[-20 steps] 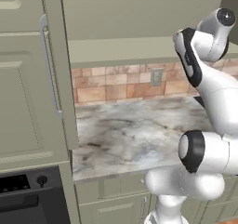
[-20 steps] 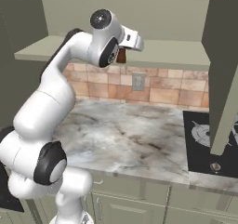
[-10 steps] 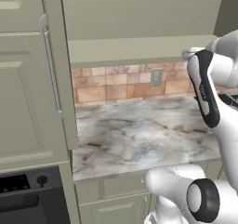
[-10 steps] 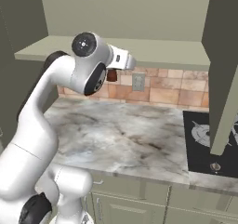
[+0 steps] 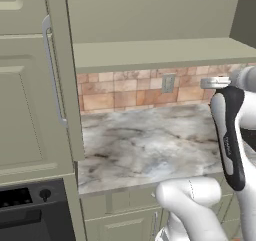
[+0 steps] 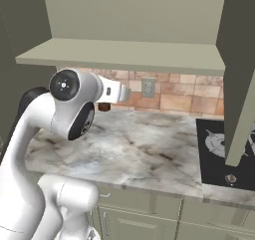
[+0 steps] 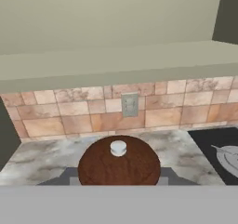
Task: Retrieve the shaker from the cabinet and place it next the steak on a plate on the dining table.
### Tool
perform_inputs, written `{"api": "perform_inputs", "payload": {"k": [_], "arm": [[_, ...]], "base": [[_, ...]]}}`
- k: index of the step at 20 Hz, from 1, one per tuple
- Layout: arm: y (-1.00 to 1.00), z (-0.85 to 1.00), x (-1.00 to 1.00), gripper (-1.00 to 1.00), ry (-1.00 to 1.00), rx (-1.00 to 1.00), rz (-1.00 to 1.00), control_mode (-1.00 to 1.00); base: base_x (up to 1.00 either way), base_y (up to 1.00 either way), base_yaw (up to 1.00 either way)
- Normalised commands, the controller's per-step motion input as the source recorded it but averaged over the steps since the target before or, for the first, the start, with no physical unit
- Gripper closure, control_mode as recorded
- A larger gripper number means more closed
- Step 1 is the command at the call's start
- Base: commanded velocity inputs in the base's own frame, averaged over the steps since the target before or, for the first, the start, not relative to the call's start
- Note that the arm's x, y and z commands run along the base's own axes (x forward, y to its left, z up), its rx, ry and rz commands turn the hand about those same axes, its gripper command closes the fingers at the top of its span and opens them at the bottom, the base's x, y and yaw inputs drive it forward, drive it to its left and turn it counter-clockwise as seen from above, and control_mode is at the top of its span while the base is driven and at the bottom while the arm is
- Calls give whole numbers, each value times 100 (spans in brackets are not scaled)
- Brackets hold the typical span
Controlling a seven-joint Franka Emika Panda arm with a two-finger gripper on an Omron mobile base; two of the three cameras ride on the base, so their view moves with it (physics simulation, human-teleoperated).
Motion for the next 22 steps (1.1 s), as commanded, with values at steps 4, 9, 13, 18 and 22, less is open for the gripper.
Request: {"api": "perform_inputs", "payload": {"k": [4,9,13,18,22], "arm": [[14,-22,-78,100,0,0,6,-100],[14,-23,-83,100,0,0,5,-100],[13,-13,-54,100,0,0,5,-100],[0,0,0,100,0,0,0,100],[0,0,0,100,0,0,0,100]], "base": [[0,0,0],[0,0,0],[0,0,0],[-60,5,5],[-91,0,8]]}}
